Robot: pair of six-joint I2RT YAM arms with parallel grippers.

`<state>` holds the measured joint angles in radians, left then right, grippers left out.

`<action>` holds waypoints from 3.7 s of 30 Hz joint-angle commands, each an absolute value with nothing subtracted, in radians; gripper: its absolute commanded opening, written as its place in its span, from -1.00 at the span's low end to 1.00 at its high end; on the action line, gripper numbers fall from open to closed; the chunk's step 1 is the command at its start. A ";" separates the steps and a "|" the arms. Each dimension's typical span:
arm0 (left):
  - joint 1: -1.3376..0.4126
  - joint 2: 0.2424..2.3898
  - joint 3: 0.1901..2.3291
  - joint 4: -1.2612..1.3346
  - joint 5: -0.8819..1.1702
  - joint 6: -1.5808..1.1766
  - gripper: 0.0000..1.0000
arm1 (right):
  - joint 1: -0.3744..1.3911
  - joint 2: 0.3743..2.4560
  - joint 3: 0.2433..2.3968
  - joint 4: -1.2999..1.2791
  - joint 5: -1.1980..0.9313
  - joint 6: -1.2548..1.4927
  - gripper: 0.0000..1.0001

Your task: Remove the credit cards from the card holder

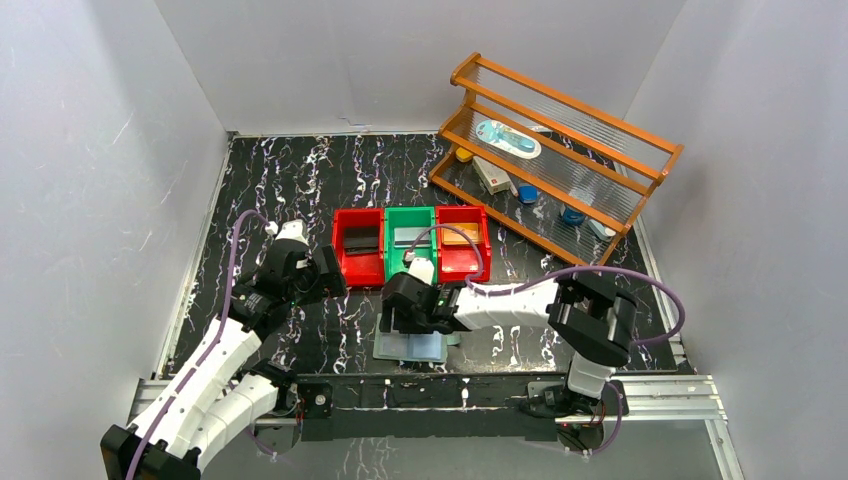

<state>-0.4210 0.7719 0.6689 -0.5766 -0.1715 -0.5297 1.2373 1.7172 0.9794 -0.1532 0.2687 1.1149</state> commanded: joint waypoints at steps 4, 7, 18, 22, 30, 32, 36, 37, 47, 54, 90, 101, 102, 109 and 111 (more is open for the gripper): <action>-0.416 0.772 0.688 -0.577 -0.159 -0.514 0.97 | 1.254 1.827 1.049 -0.323 0.317 1.125 0.42; -0.416 0.770 0.689 -0.576 -0.162 -0.514 0.97 | 1.268 1.848 1.094 -0.384 0.353 1.123 0.48; -0.416 0.739 0.688 -0.581 -0.186 -0.521 0.97 | 1.298 1.904 1.161 -0.454 0.405 1.133 0.37; -0.416 0.744 0.688 -0.580 -0.183 -0.520 0.97 | 1.293 1.859 1.074 -0.325 0.352 1.133 0.34; -0.416 0.750 0.688 -0.578 -0.175 -0.520 0.97 | 1.263 1.785 0.947 -0.151 0.266 1.155 0.34; -0.416 0.751 0.687 -0.579 -0.169 -0.521 0.97 | 1.254 1.776 0.926 -0.123 0.247 1.158 0.34; -0.416 0.753 0.678 -0.563 -0.120 -0.527 0.97 | 1.238 1.762 0.881 -0.060 0.212 1.169 0.30; -0.416 0.753 0.673 -0.557 -0.097 -0.536 0.97 | 1.233 1.756 0.866 -0.039 0.199 1.174 0.30; -0.416 0.751 0.502 -0.343 0.389 -0.723 0.75 | 1.197 1.704 0.761 0.073 0.143 1.209 0.29; -0.417 0.763 0.381 -0.192 0.552 -0.807 0.43 | 1.193 1.693 0.739 0.084 0.144 1.221 0.29; -0.624 0.916 0.310 -0.072 0.476 -0.831 -0.31 | 1.181 1.697 0.733 0.098 0.131 1.226 0.29; -0.652 0.997 0.354 0.066 0.554 -0.777 -0.30 | 1.155 1.591 0.794 0.058 0.129 1.131 0.64; -0.653 1.013 0.359 0.082 0.566 -0.775 -0.30 | 1.153 1.578 0.798 0.057 0.130 1.126 0.68; -0.692 1.081 0.396 0.129 0.587 -0.762 -0.27 | 1.143 1.472 0.804 -0.054 0.230 1.141 0.92; -0.703 1.093 0.398 0.154 0.592 -0.766 -0.26 | 1.143 1.432 0.785 -0.067 0.253 1.148 0.95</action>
<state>-0.6815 1.0828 0.3496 0.0658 0.5556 -0.7769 1.1370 1.5200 0.7723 -0.0158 0.1940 1.1503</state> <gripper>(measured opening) 0.366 0.963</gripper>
